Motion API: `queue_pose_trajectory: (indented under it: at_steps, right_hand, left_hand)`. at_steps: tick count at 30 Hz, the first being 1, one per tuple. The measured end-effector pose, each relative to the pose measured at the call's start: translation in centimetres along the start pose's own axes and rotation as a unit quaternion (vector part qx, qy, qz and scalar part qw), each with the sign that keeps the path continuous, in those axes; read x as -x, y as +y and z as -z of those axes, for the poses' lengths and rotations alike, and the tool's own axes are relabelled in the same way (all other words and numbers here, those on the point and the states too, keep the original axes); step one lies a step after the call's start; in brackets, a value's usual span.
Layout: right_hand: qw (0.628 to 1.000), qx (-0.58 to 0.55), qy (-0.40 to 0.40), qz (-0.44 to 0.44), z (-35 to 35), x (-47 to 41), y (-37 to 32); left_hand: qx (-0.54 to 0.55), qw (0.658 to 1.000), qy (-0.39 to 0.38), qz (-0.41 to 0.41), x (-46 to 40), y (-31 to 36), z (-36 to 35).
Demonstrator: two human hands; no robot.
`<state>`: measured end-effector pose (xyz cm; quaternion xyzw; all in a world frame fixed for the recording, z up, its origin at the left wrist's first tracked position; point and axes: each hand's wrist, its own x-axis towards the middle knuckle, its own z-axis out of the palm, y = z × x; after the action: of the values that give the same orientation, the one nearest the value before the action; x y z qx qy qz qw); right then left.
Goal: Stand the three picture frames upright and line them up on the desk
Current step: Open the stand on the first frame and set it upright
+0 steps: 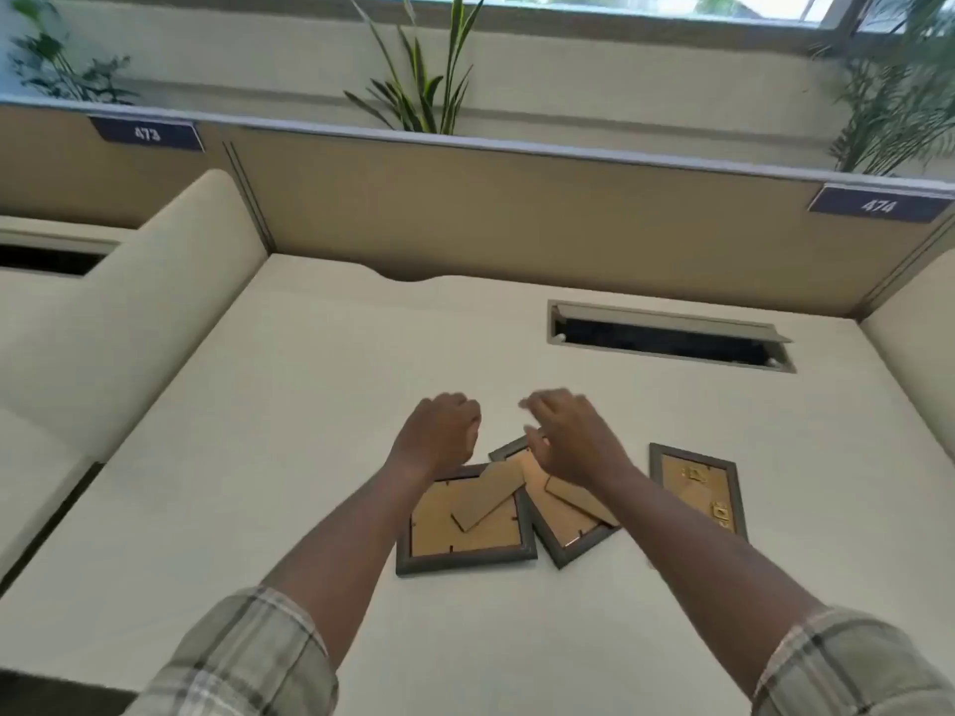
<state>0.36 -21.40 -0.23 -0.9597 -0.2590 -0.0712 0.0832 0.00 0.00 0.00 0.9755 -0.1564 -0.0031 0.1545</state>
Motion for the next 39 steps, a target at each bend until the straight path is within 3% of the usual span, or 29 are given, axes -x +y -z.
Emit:
queue_pose_trajectory:
  at_steps: [5, 16, 23, 29, 32, 36, 39]
  right_hand:
    - [0.984, 0.003, -0.167, 0.057, -7.0, 2.3, -4.8]
    - [0.964, 0.051, -0.232, 0.120, -9.7, 0.7, -6.2]
    - [0.956, 0.125, -0.204, 0.167, -9.7, 0.0, -7.1]
    - [0.956, 0.136, -0.153, 0.212, -8.6, 0.7, -6.2]
    - [0.961, 0.149, -0.129, 0.194, -8.0, 0.8, -5.5]
    - [0.971, 0.141, -0.101, 0.162, -7.3, 1.0, -4.8]
    - [0.989, 0.111, -0.060, 0.072, -6.8, 1.0, -4.5]
  left_hand:
    - [0.068, 0.983, -0.128, 0.112, 3.0, -4.5, -5.0]
    - [0.042, 0.983, -0.162, 0.081, 1.9, -7.7, -7.5]
    - [0.095, 0.975, -0.173, 0.101, 1.9, -8.6, -8.0]
    - [0.202, 0.945, -0.242, 0.086, 1.9, -9.6, -6.7]
    - [0.275, 0.926, -0.249, 0.072, 1.9, -9.8, -5.4]
    - [0.288, 0.924, -0.245, 0.054, 1.2, -9.5, -4.2]
    - [0.311, 0.917, -0.242, 0.067, 1.0, -9.5, -3.2]
